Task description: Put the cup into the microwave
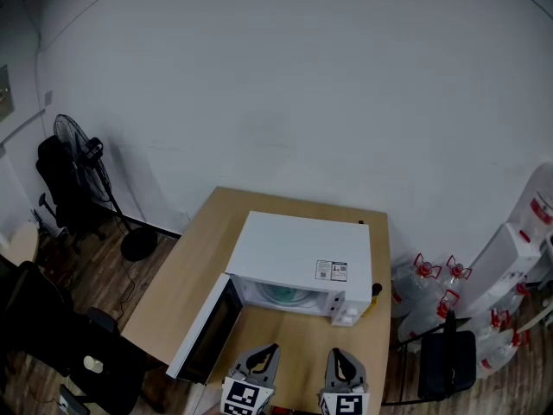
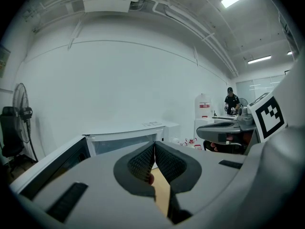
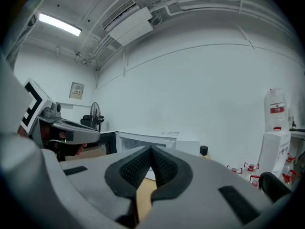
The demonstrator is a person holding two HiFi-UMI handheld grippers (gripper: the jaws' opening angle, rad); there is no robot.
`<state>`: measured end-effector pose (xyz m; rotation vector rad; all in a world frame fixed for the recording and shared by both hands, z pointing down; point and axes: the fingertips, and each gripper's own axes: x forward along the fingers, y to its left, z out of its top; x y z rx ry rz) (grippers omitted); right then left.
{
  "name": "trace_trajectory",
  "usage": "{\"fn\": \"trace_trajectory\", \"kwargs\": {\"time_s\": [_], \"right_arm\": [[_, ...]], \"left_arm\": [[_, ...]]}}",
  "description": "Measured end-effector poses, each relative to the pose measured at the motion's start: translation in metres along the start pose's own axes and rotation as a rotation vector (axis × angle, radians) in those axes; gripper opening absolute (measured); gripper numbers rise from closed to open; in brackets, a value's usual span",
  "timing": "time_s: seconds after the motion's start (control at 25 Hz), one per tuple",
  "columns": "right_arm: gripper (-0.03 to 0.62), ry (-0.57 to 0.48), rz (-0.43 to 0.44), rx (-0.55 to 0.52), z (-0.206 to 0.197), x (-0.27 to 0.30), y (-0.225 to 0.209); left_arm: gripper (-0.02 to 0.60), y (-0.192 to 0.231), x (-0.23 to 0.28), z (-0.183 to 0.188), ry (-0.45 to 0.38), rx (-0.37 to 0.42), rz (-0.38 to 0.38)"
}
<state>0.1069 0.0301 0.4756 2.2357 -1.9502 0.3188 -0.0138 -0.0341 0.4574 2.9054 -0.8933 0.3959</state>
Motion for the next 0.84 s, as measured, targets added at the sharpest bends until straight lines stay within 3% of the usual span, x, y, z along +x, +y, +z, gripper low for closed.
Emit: {"fn": "trace_trajectory", "kwargs": {"time_s": [0.84], "right_arm": [[0.017,-0.074,0.030,-0.027,0.010,0.009,0.007]], "left_arm": [[0.023,0.007,0.004,-0.001,-0.005,-0.005,0.009]]}}
